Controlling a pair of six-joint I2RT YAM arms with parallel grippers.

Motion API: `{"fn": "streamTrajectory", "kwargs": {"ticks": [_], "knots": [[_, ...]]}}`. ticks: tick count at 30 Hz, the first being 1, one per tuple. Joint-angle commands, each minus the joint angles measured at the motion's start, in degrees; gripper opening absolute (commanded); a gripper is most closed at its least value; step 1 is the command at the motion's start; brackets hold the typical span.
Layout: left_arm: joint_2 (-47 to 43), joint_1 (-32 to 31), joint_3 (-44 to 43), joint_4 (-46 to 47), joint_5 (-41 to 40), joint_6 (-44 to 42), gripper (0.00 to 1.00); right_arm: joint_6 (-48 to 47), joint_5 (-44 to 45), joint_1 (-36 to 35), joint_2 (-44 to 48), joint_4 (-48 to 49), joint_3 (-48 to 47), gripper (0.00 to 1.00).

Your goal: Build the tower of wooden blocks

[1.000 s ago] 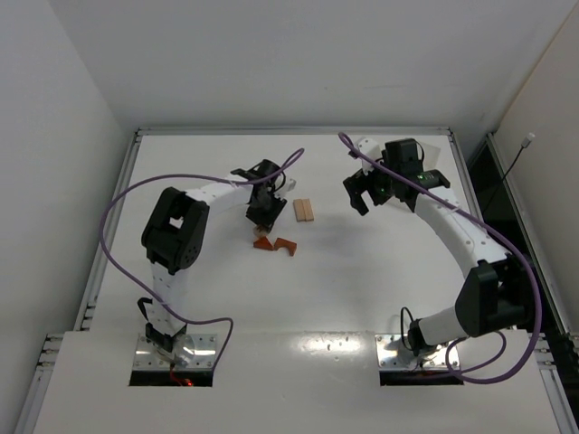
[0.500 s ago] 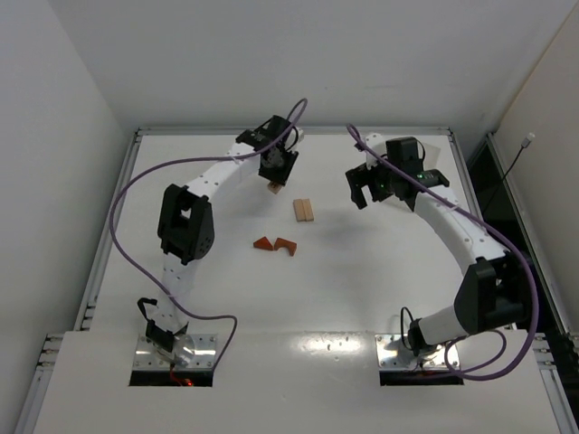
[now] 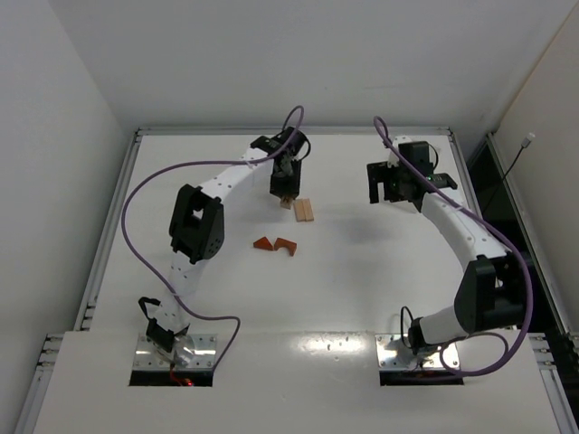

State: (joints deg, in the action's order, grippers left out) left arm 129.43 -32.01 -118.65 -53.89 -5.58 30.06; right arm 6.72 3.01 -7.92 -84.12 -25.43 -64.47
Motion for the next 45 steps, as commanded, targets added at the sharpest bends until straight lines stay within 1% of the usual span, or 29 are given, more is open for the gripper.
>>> {"fn": "streamTrajectory", "kwargs": {"ticks": [1,3,7,11,15,22,25,34,45], "knots": [[-2.78,-0.16,-0.18,2.73,6.28,7.1,0.0,2.33,-1.06,0.54,1.94,1.44,1.1,0.83],[-2.78,-0.16,-0.18,3.79,9.52,8.78,0.0,2.33,-1.77,0.54,2.55,1.44,1.1,0.82],[-2.78,-0.16,1.13,5.63,9.54,13.26,0.0,1.81,-1.77,1.59,2.55,1.44,1.63,0.82],[-2.78,-0.16,0.62,5.64,10.07,17.3,0.0,1.8,-1.77,2.12,2.55,1.44,1.63,0.82],[-0.85,-0.16,0.0,5.64,6.29,17.84,0.0,1.8,-2.39,2.12,2.55,1.44,1.63,0.82],[1.09,-1.82,-0.53,5.02,5.58,18.45,0.0,1.8,-3.01,2.65,3.08,1.44,2.67,0.82],[2.14,-2.44,-0.53,5.02,3.74,18.45,0.0,1.8,-3.53,3.26,3.08,1.44,2.68,0.81],[5.3,-2.44,-2.29,6.16,2.33,18.45,0.0,1.8,-4.15,4.93,3.61,1.44,3.21,0.81],[6.37,-2.97,-3.96,7.22,2.33,18.98,0.0,1.8,-4.68,5.46,4.14,1.44,4.26,0.81]]}}
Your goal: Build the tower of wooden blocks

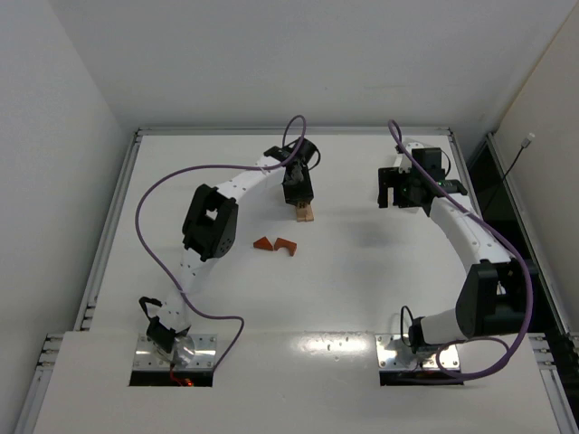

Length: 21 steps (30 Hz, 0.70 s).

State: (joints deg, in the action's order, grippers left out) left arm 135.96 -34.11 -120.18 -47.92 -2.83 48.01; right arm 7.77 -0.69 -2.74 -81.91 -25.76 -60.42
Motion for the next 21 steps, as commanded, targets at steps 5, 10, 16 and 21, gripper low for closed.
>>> {"fn": "streamTrajectory", "kwargs": {"ticks": [5,10,16,21], "knots": [[0.36,-1.4,-2.43,1.78,-0.42,1.03,0.0,0.76,-0.98,0.81,1.93,1.76,0.22,0.8],[0.36,-1.4,-2.43,2.31,-0.42,1.03,0.0,0.76,-0.98,0.81,1.93,1.76,0.22,0.8],[0.88,-1.4,-1.9,2.31,-0.94,1.03,0.0,0.76,-0.98,1.34,1.93,1.76,0.22,0.8],[0.88,-1.4,-1.9,2.31,-1.47,1.03,0.0,0.76,-1.51,1.34,1.93,1.76,0.22,0.8]]}}
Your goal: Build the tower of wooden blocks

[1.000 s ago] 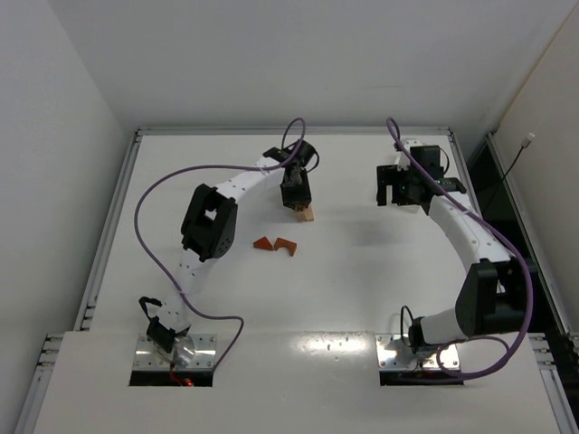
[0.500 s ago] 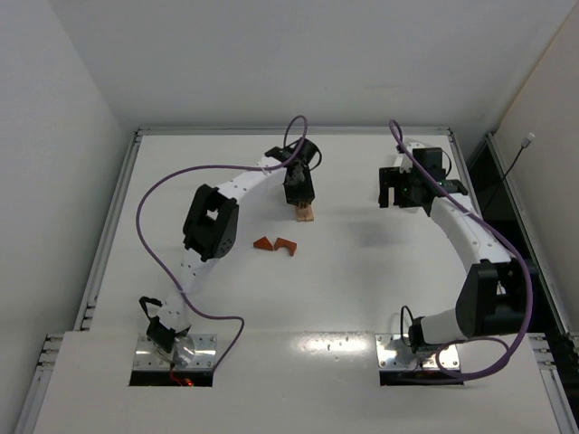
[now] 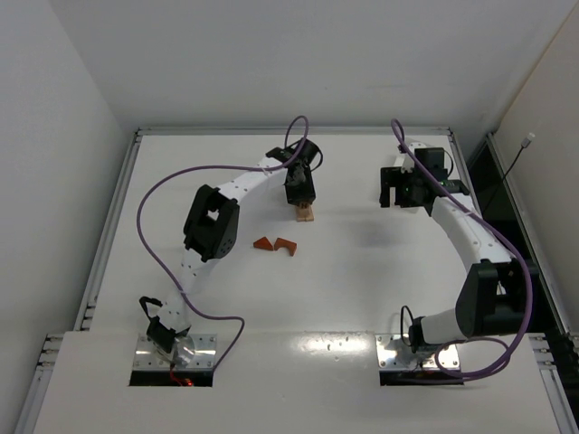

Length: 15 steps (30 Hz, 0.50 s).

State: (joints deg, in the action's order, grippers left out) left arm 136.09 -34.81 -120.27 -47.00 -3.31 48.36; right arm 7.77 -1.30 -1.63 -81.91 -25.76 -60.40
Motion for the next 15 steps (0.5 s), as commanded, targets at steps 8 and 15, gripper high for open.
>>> {"fn": "streamTrajectory", "kwargs": {"ticks": [8,15], "knots": [[1.9,-0.7,-1.28,1.39,-1.0,0.68,0.0,0.76,-0.9,0.75,1.4,1.76,0.2,0.8],[2.42,-0.7,-0.76,1.39,-1.0,0.16,0.03,0.76,-0.9,0.75,0.87,1.76,0.2,0.8]]}}
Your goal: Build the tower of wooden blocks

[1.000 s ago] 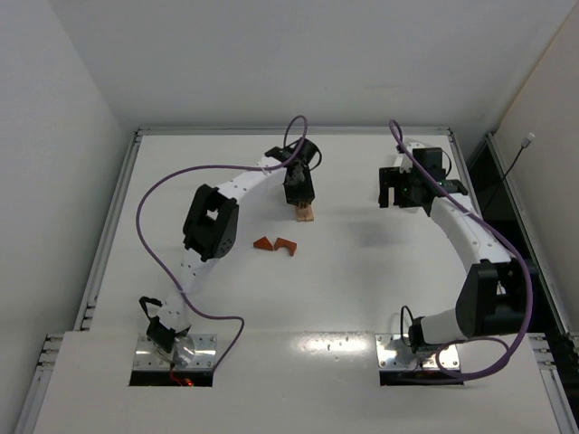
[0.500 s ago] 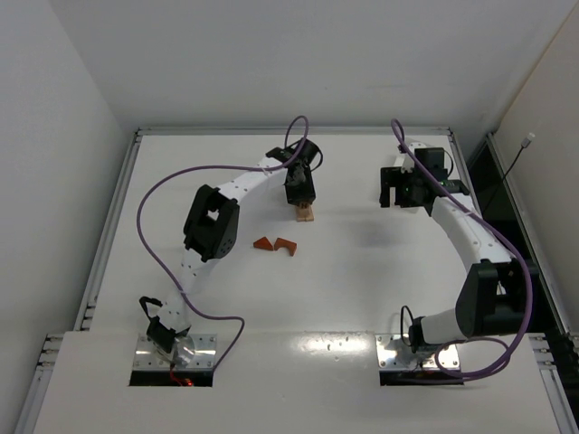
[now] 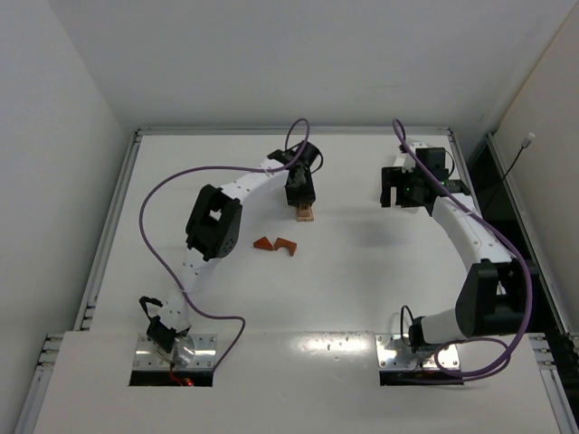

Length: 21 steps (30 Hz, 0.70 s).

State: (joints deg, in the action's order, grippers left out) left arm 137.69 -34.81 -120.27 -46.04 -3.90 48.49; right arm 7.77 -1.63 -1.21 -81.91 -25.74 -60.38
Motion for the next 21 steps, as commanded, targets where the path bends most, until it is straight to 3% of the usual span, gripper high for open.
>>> {"fn": "streamTrajectory", "kwargs": {"ticks": [1,3,5,15,21], "knots": [[0.83,-0.7,-0.76,0.95,0.12,0.03,0.1,0.76,-0.57,0.33,0.87,1.74,0.17,0.8],[0.83,-0.7,-0.76,0.95,0.64,0.03,0.3,0.76,-0.57,0.33,0.87,2.27,0.17,0.8],[0.31,-0.7,-0.76,0.95,0.65,0.03,0.41,0.76,-0.57,0.33,0.35,2.27,-0.35,0.8],[-0.84,-0.7,-0.75,0.95,-1.19,-1.2,0.47,0.76,-1.1,0.33,-0.18,2.8,-0.35,0.8],[-4.26,-0.7,-1.9,3.31,-3.48,-4.01,0.58,-1.0,-1.62,0.33,-0.18,2.8,-0.35,0.78]]}}
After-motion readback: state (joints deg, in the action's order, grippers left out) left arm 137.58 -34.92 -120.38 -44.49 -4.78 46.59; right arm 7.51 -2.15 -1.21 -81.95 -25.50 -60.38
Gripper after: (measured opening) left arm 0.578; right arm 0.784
